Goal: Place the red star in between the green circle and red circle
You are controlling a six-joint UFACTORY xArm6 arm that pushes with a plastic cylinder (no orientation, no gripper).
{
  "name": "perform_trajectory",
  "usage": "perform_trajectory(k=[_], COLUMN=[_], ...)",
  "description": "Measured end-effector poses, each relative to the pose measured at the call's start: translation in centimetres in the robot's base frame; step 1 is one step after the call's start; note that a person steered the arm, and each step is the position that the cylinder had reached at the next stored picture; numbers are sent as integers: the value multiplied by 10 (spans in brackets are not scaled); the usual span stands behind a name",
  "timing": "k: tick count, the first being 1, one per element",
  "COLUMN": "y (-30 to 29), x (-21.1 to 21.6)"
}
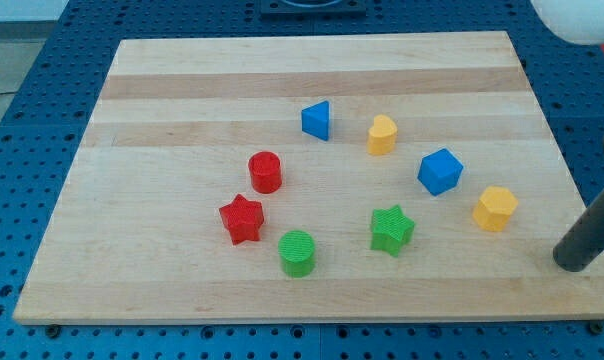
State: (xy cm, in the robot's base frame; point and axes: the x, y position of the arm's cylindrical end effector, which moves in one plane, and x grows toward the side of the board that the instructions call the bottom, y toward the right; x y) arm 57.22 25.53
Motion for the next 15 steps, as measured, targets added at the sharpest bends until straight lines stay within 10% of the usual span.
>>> perform_trajectory(k=[4,8,15], y=[-95,-463,-361], x=[46,-11,-36])
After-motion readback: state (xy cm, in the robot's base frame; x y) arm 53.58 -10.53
